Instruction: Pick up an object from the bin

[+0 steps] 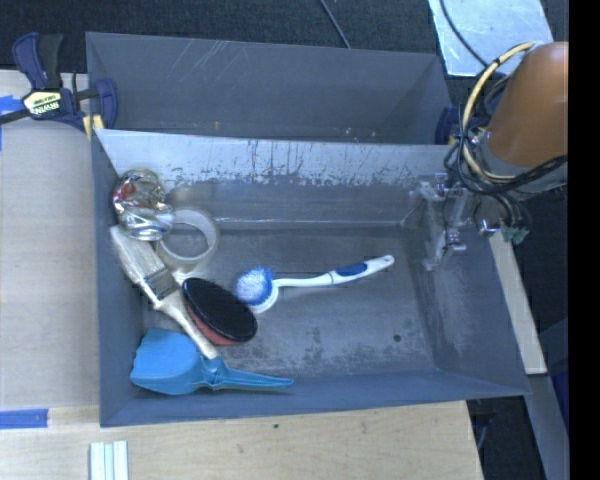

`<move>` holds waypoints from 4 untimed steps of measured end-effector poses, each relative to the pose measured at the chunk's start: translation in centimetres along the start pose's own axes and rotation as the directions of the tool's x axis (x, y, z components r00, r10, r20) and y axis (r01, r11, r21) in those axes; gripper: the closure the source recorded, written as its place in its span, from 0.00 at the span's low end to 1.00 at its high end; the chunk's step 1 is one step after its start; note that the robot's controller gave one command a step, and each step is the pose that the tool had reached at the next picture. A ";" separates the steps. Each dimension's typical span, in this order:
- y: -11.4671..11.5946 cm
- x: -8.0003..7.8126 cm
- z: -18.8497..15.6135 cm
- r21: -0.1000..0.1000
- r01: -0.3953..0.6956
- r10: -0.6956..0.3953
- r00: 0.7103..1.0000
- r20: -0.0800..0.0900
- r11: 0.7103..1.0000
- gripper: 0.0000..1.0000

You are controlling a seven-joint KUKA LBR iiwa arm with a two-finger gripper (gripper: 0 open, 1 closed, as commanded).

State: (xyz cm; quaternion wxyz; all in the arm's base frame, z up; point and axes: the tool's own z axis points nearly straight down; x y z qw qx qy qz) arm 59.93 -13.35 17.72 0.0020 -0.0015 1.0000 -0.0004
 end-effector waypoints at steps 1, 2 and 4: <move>0.0 0.0 0.0 0.000 0.000 0.000 1.000 0.000 1.000 0.00; 6.9 4.1 -4.8 -0.001 -0.055 0.055 0.998 0.005 0.998 0.00; 4.2 3.2 5.9 0.001 -0.069 0.069 0.998 0.001 0.998 0.00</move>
Offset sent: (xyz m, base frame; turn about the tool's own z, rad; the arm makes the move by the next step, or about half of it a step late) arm -0.0427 0.0672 0.0455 0.0577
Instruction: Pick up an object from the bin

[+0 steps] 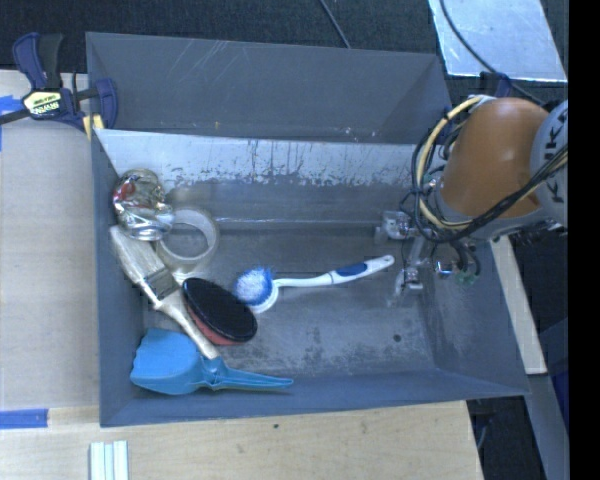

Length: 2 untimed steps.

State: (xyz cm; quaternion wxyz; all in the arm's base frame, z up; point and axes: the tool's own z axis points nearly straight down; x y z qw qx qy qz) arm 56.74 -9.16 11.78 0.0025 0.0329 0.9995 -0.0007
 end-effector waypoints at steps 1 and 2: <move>-0.4 -0.8 0.4 0.001 -0.018 0.018 1.000 0.011 1.000 0.00; -1.8 -0.4 2.0 0.005 0.380 -0.380 0.925 0.009 0.925 0.00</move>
Offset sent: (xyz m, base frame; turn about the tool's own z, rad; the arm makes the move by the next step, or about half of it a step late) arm 0.0010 -0.0213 -0.0238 -0.4153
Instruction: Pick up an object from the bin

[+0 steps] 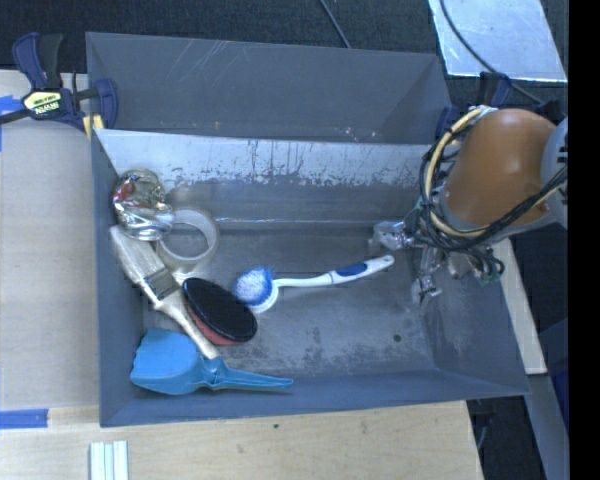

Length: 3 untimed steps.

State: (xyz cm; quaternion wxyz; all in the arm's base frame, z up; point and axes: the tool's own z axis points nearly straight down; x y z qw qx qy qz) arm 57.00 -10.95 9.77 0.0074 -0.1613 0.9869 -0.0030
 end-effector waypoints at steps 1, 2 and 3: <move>0.3 -4.2 2.7 0.000 -0.412 0.412 0.911 0.003 0.911 1.00; 0.3 -4.2 2.7 0.000 -0.412 0.412 0.911 0.003 0.911 1.00; 0.6 -5.0 -7.6 0.000 -0.398 0.398 0.917 0.000 0.917 1.00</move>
Offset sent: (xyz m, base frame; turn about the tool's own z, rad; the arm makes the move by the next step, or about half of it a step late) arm 0.0000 0.0000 0.0000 0.0000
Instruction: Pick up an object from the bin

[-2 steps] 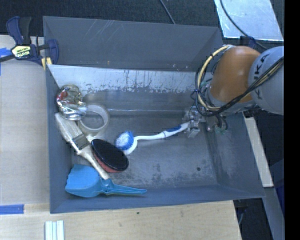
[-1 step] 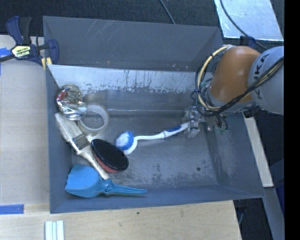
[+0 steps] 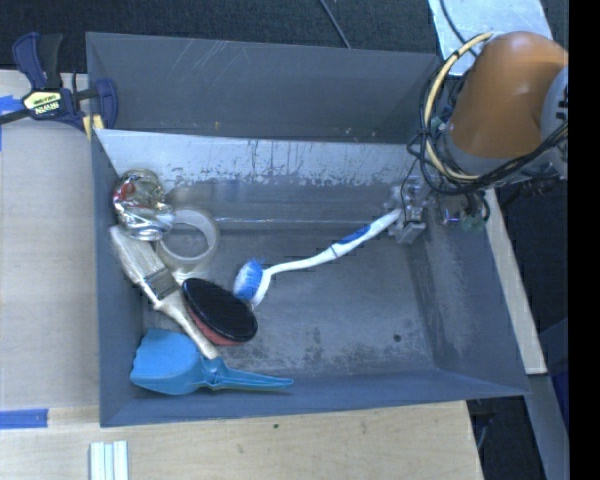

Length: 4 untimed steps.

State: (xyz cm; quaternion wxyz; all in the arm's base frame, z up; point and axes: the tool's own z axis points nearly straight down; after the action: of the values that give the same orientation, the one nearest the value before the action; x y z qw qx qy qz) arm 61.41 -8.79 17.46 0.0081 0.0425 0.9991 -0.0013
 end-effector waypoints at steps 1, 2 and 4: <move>-0.4 1.0 5.1 0.001 -0.004 0.004 1.000 -0.002 1.000 1.00; 0.4 -0.2 -3.5 0.000 -0.004 0.004 1.000 0.013 1.000 1.00; 2.1 0.8 -2.9 0.004 -0.008 0.008 1.000 0.007 1.000 1.00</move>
Offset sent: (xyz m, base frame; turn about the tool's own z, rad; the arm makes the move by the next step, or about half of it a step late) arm 0.0009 0.0055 0.0318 0.0045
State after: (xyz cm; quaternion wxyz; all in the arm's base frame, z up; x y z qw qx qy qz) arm 60.79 -6.63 20.36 0.0114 0.0465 0.9988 -0.0032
